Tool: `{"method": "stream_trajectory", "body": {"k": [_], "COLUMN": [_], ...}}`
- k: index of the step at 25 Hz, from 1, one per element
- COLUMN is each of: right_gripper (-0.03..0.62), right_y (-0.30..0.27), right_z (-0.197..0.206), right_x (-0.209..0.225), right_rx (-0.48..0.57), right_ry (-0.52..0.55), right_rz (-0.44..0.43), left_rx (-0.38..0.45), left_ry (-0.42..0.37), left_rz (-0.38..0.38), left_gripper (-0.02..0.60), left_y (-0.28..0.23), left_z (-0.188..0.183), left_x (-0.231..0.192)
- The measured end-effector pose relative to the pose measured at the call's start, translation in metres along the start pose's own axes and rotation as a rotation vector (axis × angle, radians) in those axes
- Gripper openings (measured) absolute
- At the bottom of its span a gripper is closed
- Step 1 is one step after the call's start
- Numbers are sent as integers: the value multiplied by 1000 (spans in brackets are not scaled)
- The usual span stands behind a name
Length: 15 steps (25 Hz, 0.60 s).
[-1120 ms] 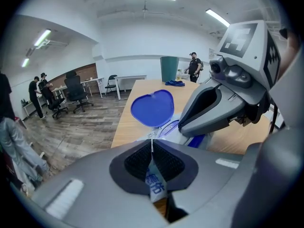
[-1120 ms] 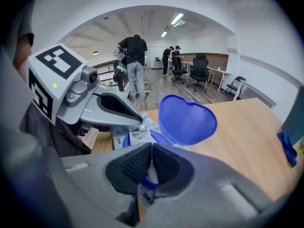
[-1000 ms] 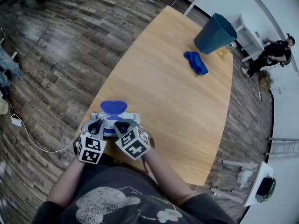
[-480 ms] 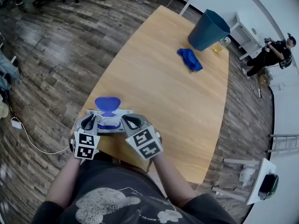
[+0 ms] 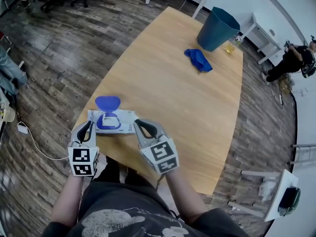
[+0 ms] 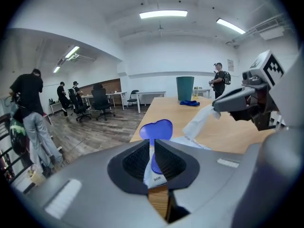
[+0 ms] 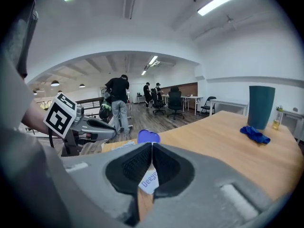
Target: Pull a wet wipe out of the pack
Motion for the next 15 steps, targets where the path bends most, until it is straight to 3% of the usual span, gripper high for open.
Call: {"method": "stream_trajectory", "body": {"k": [6, 15], "right_gripper": [3, 3], "right_y": [24, 66], "right_z": [19, 49], "right_x": [-3, -38], "right_rx": [7, 2], "right_ry": [-48, -103], "right_rz": [6, 117], "left_rx": [29, 80], "left_ry": [174, 160], "left_rz": [62, 172], "left_gripper": [32, 21], "left_y": [32, 64], "left_z": [0, 15], "left_x": [28, 41]}}
Point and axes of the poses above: the fingertips, and each gripper's own axes: y backward along the fingers, x to its right, z out of its underside, the point moved 7 cm from there along y, backward along the fingers, and after that the axes turned 3 degrees about -y, right-handed, at the moved point
